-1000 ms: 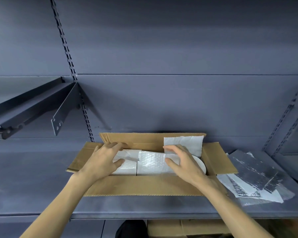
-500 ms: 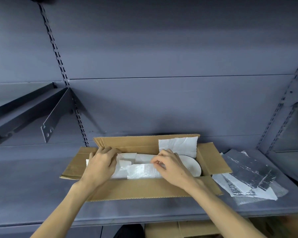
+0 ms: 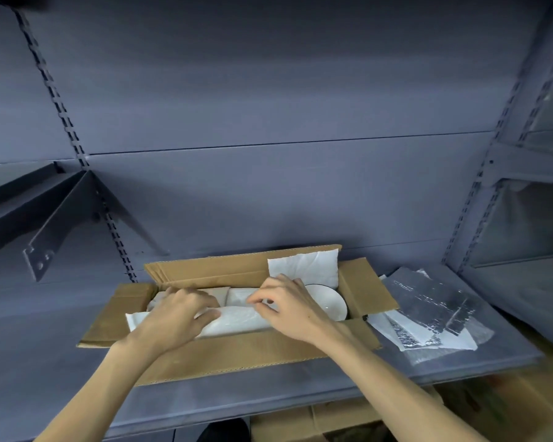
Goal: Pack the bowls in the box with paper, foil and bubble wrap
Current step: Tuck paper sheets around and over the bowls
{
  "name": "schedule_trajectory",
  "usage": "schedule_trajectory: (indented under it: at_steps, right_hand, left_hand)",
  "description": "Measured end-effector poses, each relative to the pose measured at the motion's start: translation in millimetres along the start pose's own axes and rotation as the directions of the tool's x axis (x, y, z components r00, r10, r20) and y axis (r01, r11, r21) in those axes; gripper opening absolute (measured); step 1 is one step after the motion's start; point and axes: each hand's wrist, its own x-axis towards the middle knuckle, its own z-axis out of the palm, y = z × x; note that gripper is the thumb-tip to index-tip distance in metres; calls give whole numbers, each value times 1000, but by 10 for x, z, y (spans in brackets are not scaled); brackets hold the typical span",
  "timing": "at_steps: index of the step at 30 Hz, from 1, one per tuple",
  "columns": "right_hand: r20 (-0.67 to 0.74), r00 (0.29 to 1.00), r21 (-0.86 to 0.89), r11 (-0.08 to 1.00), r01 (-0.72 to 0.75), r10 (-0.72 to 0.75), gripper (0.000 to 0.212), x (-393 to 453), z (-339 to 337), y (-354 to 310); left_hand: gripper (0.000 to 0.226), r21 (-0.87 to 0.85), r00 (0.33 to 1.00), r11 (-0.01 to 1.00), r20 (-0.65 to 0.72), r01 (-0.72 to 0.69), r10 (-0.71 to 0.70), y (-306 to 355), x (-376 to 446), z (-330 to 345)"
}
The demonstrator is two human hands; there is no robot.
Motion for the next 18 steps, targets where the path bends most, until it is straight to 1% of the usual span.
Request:
schedule_trajectory:
  at_steps: [1, 3, 5, 6, 8, 10, 12, 13, 14, 15, 16, 18]
  right_hand:
    - [-19, 1000, 0, 1000, -1, 1, 24, -36, -54, 29]
    - [-122, 992, 10, 999, -32, 33, 24, -119, -214, 137]
    - [-279, 956, 29, 996, -85, 90, 22, -236, -424, 329]
    - [-363, 922, 46, 991, -123, 131, 22, -315, -539, 448]
    - [-482, 839, 117, 967, -225, 253, 22, -511, -776, 699]
    - [-545, 749, 204, 926, -318, 377, 22, -770, -976, 955]
    - [-586, 666, 196, 878, -436, 461, 22, -1061, -1116, 1187]
    - [-586, 640, 166, 847, -506, 497, 21, -1209, -1160, 1289]
    - [-562, 632, 127, 810, -573, 535, 21, -1351, -1189, 1376]
    - [-505, 646, 78, 776, -626, 572, 20, -1484, -1195, 1450]
    - [-418, 679, 9, 750, -661, 603, 19, -1610, -1171, 1505]
    - [-213, 747, -186, 725, -663, 630, 17, -1811, -1073, 1574]
  left_hand:
    - [24, 33, 999, 999, 30, 11, -12, 0, 6, 17]
    - [31, 58, 998, 997, 49, 46, -49, 38, 16, 32]
    - [47, 18, 998, 999, -31, 46, -46, 151, 49, -16]
    - [53, -32, 995, 999, -92, 34, -37, 235, 83, -57]
    - [55, -144, 980, 990, -200, -10, -19, 451, 208, -107]
    - [47, -223, 968, 972, -251, -78, 20, 742, 398, -90]
    - [34, -299, 965, 943, -255, -144, 66, 1073, 615, -12]
    - [28, -323, 961, 929, -261, -181, 96, 1241, 729, 42]
    - [26, -337, 955, 916, -268, -217, 128, 1412, 841, 93]
    - [25, -348, 949, 903, -274, -251, 158, 1579, 946, 143]
    - [24, -358, 943, 891, -277, -278, 183, 1741, 1040, 192]
    - [22, -363, 936, 875, -263, -320, 233, 2037, 1195, 279]
